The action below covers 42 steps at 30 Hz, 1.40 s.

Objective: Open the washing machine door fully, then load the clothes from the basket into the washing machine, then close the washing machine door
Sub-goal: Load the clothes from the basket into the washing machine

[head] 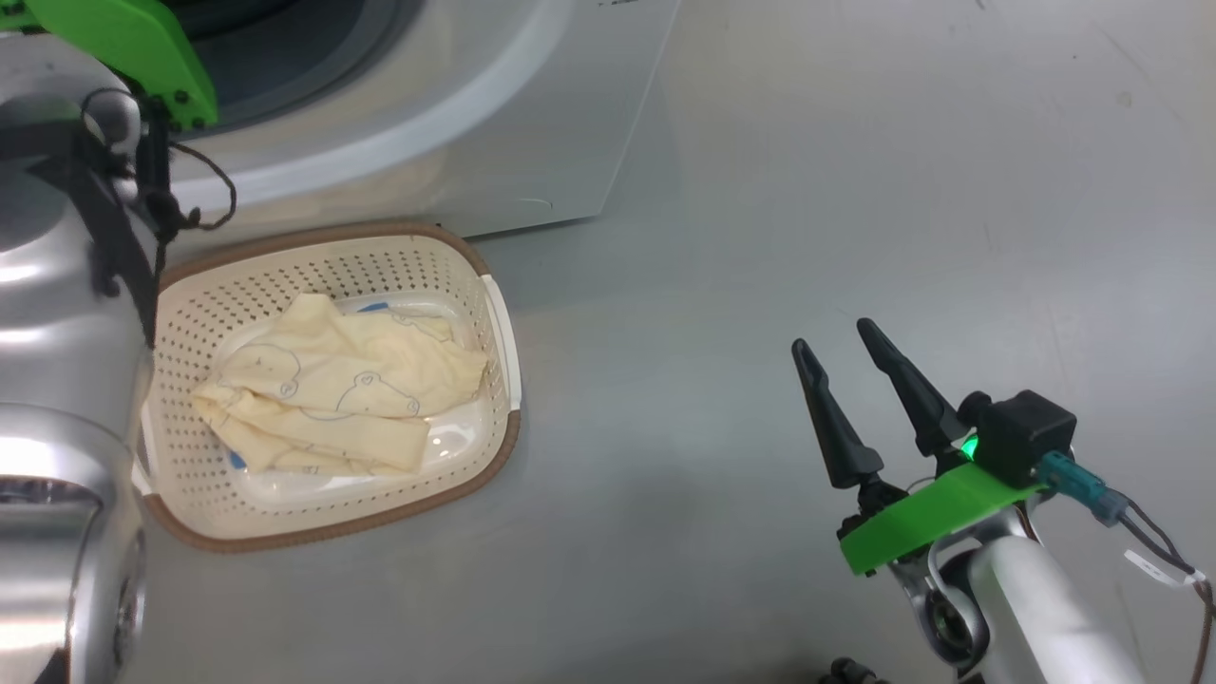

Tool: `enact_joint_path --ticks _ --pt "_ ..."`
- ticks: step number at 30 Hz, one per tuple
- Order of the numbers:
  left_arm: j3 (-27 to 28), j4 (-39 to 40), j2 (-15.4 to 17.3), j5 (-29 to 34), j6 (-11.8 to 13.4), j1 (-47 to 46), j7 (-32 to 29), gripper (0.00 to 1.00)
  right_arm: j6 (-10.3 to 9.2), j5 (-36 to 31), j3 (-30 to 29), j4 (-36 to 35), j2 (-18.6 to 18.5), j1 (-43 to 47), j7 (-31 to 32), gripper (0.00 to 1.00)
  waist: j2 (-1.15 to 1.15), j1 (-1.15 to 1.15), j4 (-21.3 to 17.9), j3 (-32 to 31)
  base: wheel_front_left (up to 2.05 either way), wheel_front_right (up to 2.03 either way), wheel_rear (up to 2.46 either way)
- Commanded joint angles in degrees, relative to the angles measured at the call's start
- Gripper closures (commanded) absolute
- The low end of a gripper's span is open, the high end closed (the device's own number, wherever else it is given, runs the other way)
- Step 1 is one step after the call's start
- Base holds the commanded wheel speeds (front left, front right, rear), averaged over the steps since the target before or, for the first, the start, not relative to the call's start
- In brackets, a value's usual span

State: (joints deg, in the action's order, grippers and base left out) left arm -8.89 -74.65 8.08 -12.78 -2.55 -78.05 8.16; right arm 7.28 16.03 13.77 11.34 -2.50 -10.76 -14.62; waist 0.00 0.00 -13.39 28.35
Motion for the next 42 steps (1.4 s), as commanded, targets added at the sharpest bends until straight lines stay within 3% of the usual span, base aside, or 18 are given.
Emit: enact_joint_path --ticks 1,15,20,42 --pt "0.5 1.3 1.5 -0.4 -0.2 0.5 1.1 0.0 0.21 -0.5 0.6 -1.4 -0.4 0.6 -0.4 0.0 0.0 0.0 0.4 -0.5 0.0 0.0 0.0" --pt "0.7 6.1 -1.4 -2.7 -1.9 12.1 6.7 0.0 0.21 -1.2 -2.0 -1.7 -0.4 0.4 -0.4 0.0 0.0 0.0 3.0 -4.5 0.0 0.0 0.0" --pt "2.2 18.3 -2.0 -3.1 -2.1 23.6 6.8 0.0 0.21 -1.6 -3.2 -1.6 -0.4 1.2 -0.4 0.0 0.0 0.0 4.4 -6.8 0.0 0.0 0.0" --pt "5.8 53.9 -4.8 1.2 -1.4 61.4 6.8 0.0 0.21 -2.6 -4.1 -0.9 -0.4 5.5 -0.4 0.0 0.0 0.0 6.5 -16.8 0.0 0.0 0.0"
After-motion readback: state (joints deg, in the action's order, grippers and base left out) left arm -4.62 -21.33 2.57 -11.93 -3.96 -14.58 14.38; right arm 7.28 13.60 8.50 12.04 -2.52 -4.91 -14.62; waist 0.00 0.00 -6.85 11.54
